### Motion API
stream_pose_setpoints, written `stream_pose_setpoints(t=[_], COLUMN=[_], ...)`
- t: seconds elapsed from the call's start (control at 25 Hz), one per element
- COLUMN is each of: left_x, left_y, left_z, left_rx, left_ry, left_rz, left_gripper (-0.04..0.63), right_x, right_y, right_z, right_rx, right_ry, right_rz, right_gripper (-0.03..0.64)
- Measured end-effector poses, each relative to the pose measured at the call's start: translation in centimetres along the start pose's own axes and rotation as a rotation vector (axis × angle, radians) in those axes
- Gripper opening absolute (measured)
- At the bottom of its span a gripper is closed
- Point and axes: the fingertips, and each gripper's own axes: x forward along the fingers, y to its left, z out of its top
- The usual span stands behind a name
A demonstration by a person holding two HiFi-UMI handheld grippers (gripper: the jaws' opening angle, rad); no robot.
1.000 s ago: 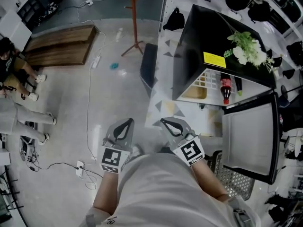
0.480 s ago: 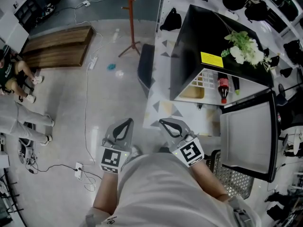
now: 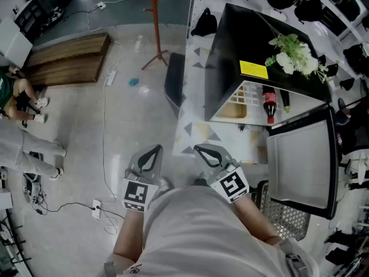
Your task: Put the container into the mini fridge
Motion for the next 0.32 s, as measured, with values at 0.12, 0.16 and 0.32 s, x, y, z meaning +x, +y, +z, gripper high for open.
stream_pose_setpoints(t=[0.12, 0.16, 0.32], left_x=[0.15, 0.18, 0.17], left_y=[-0.12, -0.19, -0.54], left_z=[-0.09, -0.14, -0.23], left_rx=[0.004, 0.004, 0.003], left_ry=[0.003, 0.004, 0.007], left_rz=[-0.002, -0.004, -0.01], left_gripper=[0.008, 0.008, 0.008], right_x=[-0.09, -0.14, -0.38], right_y=[0.0, 0.0, 0.01], right_z=[-0.1, -0.17, -0.36], right_rx=[0.0, 0.0, -0.005], right_ry=[-0.001, -0.001, 0.006], right_rz=[-0.002, -0.002, -0.005], right_gripper=[0.005, 0.005, 0.005])
